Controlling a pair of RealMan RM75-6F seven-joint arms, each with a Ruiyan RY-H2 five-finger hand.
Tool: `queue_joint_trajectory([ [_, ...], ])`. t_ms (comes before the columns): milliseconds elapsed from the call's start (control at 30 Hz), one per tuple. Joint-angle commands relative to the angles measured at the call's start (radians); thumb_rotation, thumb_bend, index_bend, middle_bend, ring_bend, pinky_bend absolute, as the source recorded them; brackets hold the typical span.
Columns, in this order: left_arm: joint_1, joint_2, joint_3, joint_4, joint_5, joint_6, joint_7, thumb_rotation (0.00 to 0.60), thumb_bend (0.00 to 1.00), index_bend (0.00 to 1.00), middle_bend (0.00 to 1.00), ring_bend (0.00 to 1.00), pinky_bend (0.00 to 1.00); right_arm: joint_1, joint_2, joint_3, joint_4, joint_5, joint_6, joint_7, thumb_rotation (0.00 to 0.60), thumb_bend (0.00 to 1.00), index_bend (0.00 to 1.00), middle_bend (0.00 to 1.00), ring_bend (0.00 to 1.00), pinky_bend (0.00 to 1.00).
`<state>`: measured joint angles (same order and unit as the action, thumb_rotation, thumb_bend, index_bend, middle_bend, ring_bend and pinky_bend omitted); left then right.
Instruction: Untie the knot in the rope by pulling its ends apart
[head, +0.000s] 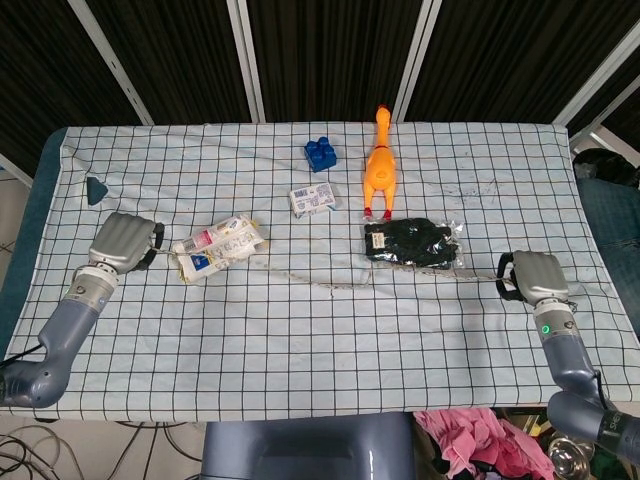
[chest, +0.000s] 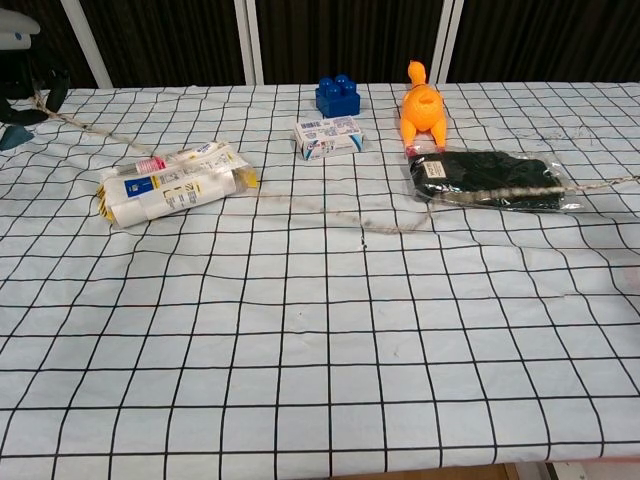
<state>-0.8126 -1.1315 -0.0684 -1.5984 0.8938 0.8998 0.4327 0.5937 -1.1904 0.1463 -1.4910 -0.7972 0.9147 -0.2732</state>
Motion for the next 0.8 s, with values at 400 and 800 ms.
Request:
queue_joint_trajectory([
  [400, 0.066, -0.080, 0.056, 0.126, 0.090, -0.045, -0.095, 0.600, 0.48, 0.60, 0.97, 1.00, 1.00, -0.046, -0.029, -0.026, 0.102, -0.036, -0.033, 0.074, 0.600, 0.39, 0.59, 0.89, 1.00, 1.00],
  [800, 0.120, -0.189, 0.075, 0.232, 0.159, -0.062, -0.182, 0.600, 0.48, 0.59, 0.97, 1.00, 1.00, -0.070, -0.094, -0.034, 0.203, -0.056, -0.087, 0.136, 0.600, 0.39, 0.59, 0.89, 1.00, 1.00],
])
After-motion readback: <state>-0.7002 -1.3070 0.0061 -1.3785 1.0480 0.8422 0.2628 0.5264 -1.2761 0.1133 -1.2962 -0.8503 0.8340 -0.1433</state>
